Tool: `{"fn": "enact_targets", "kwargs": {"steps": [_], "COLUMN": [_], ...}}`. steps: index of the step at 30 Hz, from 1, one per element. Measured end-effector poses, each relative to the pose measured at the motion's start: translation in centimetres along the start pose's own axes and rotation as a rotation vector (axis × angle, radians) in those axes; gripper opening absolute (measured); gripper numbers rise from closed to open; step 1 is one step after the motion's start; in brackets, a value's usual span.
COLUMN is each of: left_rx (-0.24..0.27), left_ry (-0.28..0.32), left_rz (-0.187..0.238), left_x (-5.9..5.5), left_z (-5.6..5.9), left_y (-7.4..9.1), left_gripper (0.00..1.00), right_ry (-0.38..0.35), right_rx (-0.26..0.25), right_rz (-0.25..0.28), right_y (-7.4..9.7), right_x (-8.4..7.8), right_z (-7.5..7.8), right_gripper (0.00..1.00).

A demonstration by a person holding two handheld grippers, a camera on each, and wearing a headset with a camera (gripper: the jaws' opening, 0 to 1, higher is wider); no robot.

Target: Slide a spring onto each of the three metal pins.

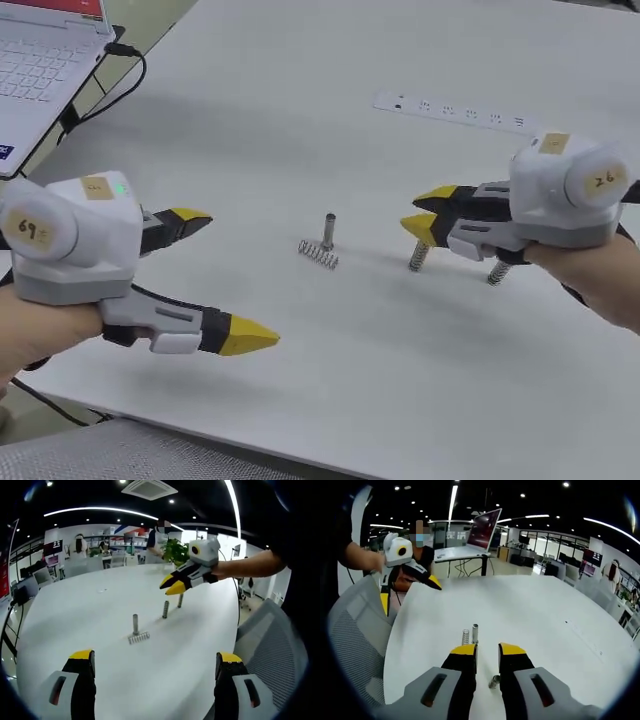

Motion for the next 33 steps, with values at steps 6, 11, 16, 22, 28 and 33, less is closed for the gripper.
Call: {"fn": "enact_targets", "kwargs": {"steps": [6,11,16,22,28,33], "left_rx": [0.000,0.009,0.014,0.015,0.015,0.013], "left_ry": [0.000,0.006,0.009,0.011,0.012,0.014], "left_rz": [-0.003,0.000,0.003,0.004,0.004,0.000], "left_x": [0.0,-0.2,-0.3,-0.3,-0.4,-0.5], "left_z": [0.0,-0.2,-0.4,-0.5,-0.5,-0.4], "left_y": [0.0,0.2,0.4,0.5,0.6,0.6], "left_gripper": [0.98,0.98,0.98,0.98,0.98,0.98], "right_ry": [-0.024,-0.035,-0.048,-0.061,-0.069,-0.080], "right_rx": [0.034,0.064,0.086,0.102,0.111,0.110], "right_rz": [0.031,0.030,0.023,0.012,-0.022,-0.051], "right_y": [-1.7,-3.1,-4.2,-5.1,-5.8,-6.6], "right_x": [0.9,0.7,0.4,-0.2,-1.3,-2.3], "right_z": [-1.4,-2.6,-3.4,-3.8,-4.1,-4.2], "right_gripper": [0.14,0.13,0.13,0.13,0.13,0.12]}}
Point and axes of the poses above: the centre of the closed fingertips' face, and the gripper's own axes: y roughly backward along the fingers, z roughly to its right, x roughly out of its top, the point moved 9 cm from there along y, roughly backward along the fingers, and after that the axes turned 10 degrees about z, right-handed, at the moved point
